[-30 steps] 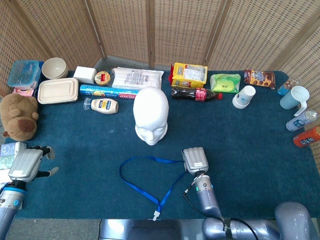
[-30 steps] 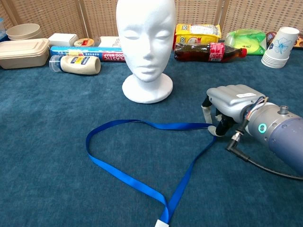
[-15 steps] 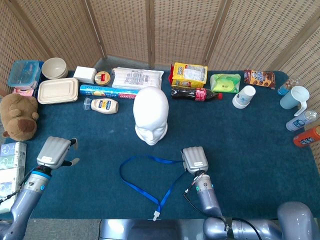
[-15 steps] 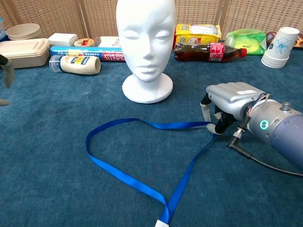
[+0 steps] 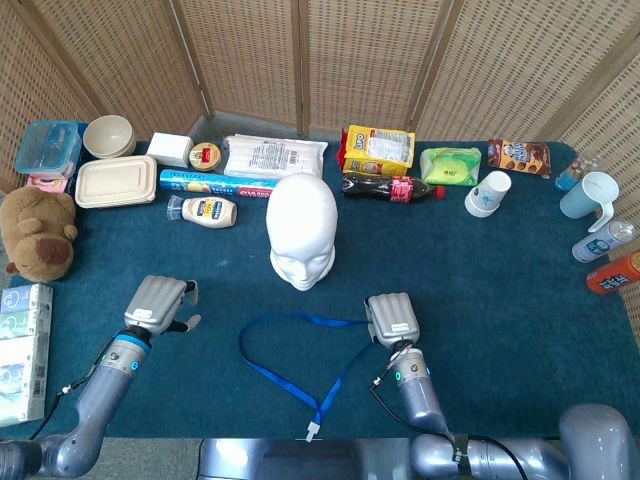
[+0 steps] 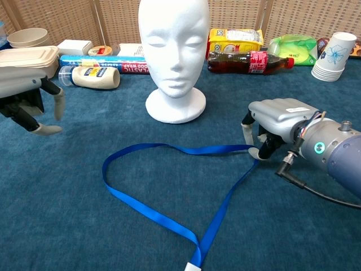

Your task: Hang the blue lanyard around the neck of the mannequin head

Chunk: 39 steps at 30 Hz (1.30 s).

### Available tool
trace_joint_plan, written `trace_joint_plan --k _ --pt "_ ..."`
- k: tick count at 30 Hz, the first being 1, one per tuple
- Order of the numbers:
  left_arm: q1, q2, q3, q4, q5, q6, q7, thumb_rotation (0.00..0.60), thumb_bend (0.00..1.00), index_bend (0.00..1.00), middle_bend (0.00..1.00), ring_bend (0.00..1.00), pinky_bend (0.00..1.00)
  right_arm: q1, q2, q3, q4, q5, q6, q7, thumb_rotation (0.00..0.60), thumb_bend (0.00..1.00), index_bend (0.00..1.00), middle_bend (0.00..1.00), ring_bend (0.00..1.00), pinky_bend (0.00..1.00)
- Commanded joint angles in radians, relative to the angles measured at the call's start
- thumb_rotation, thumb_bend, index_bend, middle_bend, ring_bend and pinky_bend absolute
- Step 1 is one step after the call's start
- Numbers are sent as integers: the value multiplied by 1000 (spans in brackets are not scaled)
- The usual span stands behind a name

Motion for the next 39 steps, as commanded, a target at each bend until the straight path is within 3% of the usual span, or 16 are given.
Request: trace_joint_plan --k 1,23,39 --pt "-39 -42 -5 -12 -66 -1 46 516 252 529 1000 1000 1000 -1 1 -1 2 1 -3 4 600 457 595 984 1000 1000" --pt "-158 -225 -7 68 -256 37 101 519 223 529 1000 1000 1000 -5 15 -1 0 6 -10 25 600 458 595 986 1000 1000" --pt "-206 -296 2 133 -312 42 96 514 230 548 1000 1000 1000 -10 24 -4 -9 14 -2 27 600 458 595 986 1000 1000"
